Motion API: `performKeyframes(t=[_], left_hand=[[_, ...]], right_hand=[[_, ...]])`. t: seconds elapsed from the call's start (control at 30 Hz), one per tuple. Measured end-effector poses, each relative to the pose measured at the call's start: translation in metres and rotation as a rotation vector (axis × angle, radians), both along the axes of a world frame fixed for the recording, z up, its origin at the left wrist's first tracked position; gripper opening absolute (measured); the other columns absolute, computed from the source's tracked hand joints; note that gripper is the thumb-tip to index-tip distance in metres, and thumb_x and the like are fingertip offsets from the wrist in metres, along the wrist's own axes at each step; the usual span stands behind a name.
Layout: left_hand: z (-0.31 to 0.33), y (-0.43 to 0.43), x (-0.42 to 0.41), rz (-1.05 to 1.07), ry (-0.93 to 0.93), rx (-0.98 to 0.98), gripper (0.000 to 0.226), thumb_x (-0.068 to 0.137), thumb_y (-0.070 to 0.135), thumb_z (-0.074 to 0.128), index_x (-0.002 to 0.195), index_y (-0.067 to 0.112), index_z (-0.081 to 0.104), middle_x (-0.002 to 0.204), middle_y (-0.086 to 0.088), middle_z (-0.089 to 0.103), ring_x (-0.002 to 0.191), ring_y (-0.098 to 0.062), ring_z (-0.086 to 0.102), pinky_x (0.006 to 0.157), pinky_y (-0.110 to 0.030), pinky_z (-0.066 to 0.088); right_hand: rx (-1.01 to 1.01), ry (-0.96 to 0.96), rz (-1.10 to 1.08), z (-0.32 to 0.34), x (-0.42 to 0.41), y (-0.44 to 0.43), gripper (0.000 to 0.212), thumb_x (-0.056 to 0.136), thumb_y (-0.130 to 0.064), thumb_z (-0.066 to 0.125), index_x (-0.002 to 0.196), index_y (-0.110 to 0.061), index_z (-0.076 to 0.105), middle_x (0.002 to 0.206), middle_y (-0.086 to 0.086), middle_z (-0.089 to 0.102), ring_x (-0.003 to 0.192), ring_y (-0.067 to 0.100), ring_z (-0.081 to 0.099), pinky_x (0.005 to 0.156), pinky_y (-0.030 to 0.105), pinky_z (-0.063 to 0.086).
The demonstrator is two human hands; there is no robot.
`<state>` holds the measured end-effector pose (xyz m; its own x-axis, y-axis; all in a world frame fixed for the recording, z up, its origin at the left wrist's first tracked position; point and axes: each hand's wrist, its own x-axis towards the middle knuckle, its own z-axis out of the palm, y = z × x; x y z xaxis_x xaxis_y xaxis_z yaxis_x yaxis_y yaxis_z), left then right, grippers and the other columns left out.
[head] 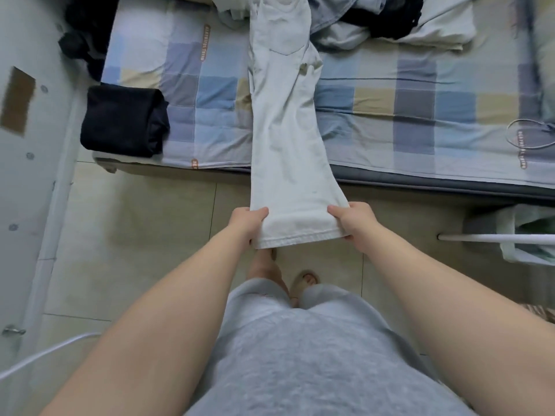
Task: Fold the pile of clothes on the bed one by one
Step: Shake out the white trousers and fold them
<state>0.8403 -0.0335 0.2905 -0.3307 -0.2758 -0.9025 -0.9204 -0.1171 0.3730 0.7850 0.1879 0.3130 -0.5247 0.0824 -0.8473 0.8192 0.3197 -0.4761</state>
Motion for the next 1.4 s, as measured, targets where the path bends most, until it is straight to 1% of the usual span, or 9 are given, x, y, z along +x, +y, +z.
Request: performKeyframes(t=[0.17, 0.3, 0.43, 0.57, 0.7, 0.9, 1.03, 1.2, 1.4], left_hand=[[0.001, 0.009, 0.077, -0.062, -0.241, 0.069, 0.051, 0.081, 0.037, 0.074, 0.123, 0.01, 0.062, 0.116, -0.013, 0.071, 0.104, -0.035, 0.07, 0.09, -0.053, 0.057], [0.029, 0.016, 0.096, -0.087, -0.282, 0.115, 0.034, 0.091, 0.03, 0.069, 0.116, 0.007, 0.067, 0.117, -0.012, 0.073, 0.105, -0.028, 0.072, 0.095, -0.048, 0.056], [0.042, 0.016, 0.083, -0.021, -0.192, 0.158, 0.019, 0.098, 0.027, 0.063, 0.105, 0.01, 0.067, 0.093, -0.006, 0.075, 0.076, -0.022, 0.071, 0.067, -0.033, 0.059], [0.05, 0.006, 0.048, 0.098, -0.11, 0.211, 0.014, 0.097, 0.03, 0.063, 0.104, 0.018, 0.064, 0.085, 0.0, 0.071, 0.071, -0.017, 0.066, 0.058, -0.027, 0.047], [0.058, -0.014, -0.012, 0.257, -0.03, 0.298, 0.009, 0.096, 0.026, 0.061, 0.095, 0.019, 0.066, 0.07, 0.003, 0.07, 0.059, -0.013, 0.065, 0.053, -0.022, 0.047], [0.057, -0.071, -0.148, 0.381, 0.088, 0.344, 0.012, 0.096, 0.025, 0.061, 0.102, 0.015, 0.064, 0.08, -0.001, 0.067, 0.068, -0.014, 0.064, 0.048, -0.02, 0.05], [0.052, -0.114, -0.25, 0.388, 0.086, 0.35, 0.013, 0.098, 0.025, 0.058, 0.094, 0.013, 0.061, 0.05, 0.002, 0.059, 0.048, -0.01, 0.058, 0.041, -0.017, 0.047], [0.03, -0.154, -0.366, 0.361, 0.074, 0.347, 0.019, 0.101, 0.023, 0.051, 0.084, 0.017, 0.057, 0.039, 0.006, 0.049, 0.03, -0.005, 0.049, 0.042, -0.015, 0.044], [-0.034, -0.173, -0.49, 0.374, 0.091, 0.355, 0.023, 0.102, 0.026, 0.05, 0.082, 0.016, 0.055, 0.043, 0.005, 0.049, 0.027, -0.005, 0.043, 0.05, -0.018, 0.043]], right_hand=[[0.029, -0.2, 0.082, 0.009, 0.067, 0.026, 0.019, 0.09, -0.017, 0.074, 0.103, -0.006, 0.064, 0.091, 0.008, 0.065, 0.075, 0.023, 0.061, 0.06, 0.031, 0.051], [0.012, -0.256, 0.052, 0.017, 0.082, 0.031, 0.026, 0.087, -0.018, 0.077, 0.104, -0.004, 0.064, 0.097, 0.011, 0.066, 0.08, 0.025, 0.063, 0.061, 0.033, 0.053], [-0.016, -0.191, 0.011, 0.028, 0.065, 0.026, 0.028, 0.085, -0.018, 0.079, 0.104, -0.003, 0.065, 0.106, 0.016, 0.069, 0.082, 0.027, 0.064, 0.06, 0.033, 0.053], [-0.074, -0.125, -0.069, 0.04, 0.029, 0.014, 0.034, 0.087, -0.017, 0.076, 0.117, -0.004, 0.067, 0.103, 0.013, 0.069, 0.078, 0.023, 0.062, 0.058, 0.03, 0.049], [-0.153, -0.102, -0.193, 0.052, -0.028, -0.009, 0.022, 0.091, -0.018, 0.073, 0.112, -0.012, 0.069, 0.095, 0.005, 0.067, 0.075, 0.016, 0.061, 0.053, 0.028, 0.05], [-0.255, -0.095, -0.384, 0.062, -0.156, -0.069, 0.012, 0.097, -0.016, 0.065, 0.087, -0.012, 0.06, 0.082, 0.004, 0.063, 0.07, 0.014, 0.059, 0.054, 0.022, 0.053], [-0.296, -0.086, -0.492, 0.055, -0.256, -0.116, 0.013, 0.098, -0.016, 0.065, 0.087, -0.011, 0.06, 0.08, 0.004, 0.062, 0.069, 0.014, 0.059, 0.063, 0.023, 0.051], [-0.294, -0.083, -0.589, 0.021, -0.371, -0.162, 0.017, 0.099, -0.016, 0.062, 0.084, -0.011, 0.056, 0.075, 0.004, 0.06, 0.063, 0.013, 0.058, 0.054, 0.022, 0.052], [-0.248, -0.034, -0.667, -0.062, -0.487, -0.187, 0.01, 0.098, -0.02, 0.064, 0.091, -0.013, 0.059, 0.076, 0.004, 0.063, 0.059, 0.014, 0.063, 0.046, 0.022, 0.053]])
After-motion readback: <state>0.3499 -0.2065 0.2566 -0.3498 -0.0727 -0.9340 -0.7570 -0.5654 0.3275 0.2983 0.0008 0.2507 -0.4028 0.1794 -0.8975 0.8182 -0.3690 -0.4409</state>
